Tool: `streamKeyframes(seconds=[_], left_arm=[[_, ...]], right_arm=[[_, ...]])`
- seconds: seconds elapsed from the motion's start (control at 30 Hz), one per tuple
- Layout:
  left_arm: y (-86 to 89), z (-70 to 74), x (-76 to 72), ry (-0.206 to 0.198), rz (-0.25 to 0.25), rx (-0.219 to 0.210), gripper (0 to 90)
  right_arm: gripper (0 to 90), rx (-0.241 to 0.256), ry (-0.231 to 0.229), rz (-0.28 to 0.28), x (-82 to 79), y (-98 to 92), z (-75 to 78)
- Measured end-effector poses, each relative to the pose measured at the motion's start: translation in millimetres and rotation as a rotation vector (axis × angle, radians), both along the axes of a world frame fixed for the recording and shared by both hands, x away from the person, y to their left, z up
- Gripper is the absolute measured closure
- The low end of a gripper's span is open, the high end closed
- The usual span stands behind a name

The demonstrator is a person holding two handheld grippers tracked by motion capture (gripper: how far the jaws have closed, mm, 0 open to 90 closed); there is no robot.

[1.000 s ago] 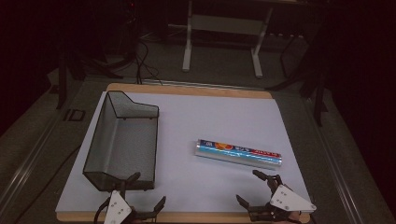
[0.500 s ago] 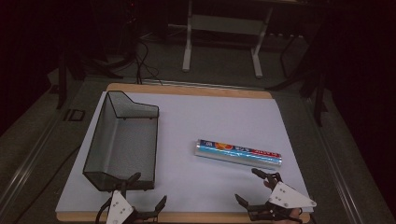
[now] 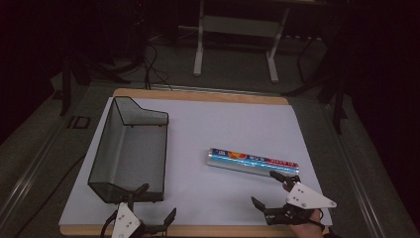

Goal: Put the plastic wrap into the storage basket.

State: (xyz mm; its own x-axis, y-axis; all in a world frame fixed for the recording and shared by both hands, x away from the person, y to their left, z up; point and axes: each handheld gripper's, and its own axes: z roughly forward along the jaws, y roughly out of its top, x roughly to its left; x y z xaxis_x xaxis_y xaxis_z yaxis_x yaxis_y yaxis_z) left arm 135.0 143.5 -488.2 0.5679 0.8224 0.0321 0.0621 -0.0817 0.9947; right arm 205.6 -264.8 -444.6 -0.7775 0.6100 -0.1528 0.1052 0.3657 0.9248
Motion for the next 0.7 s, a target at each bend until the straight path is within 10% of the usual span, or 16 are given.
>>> streamKeyframes(seconds=[0.7], left_arm=[[0.8,0.3,-1.7,0.001,-0.007,-0.003,1.1]], right_arm=[[8.1,-0.175,0.032,0.031,42.7,18.4,10.2]])
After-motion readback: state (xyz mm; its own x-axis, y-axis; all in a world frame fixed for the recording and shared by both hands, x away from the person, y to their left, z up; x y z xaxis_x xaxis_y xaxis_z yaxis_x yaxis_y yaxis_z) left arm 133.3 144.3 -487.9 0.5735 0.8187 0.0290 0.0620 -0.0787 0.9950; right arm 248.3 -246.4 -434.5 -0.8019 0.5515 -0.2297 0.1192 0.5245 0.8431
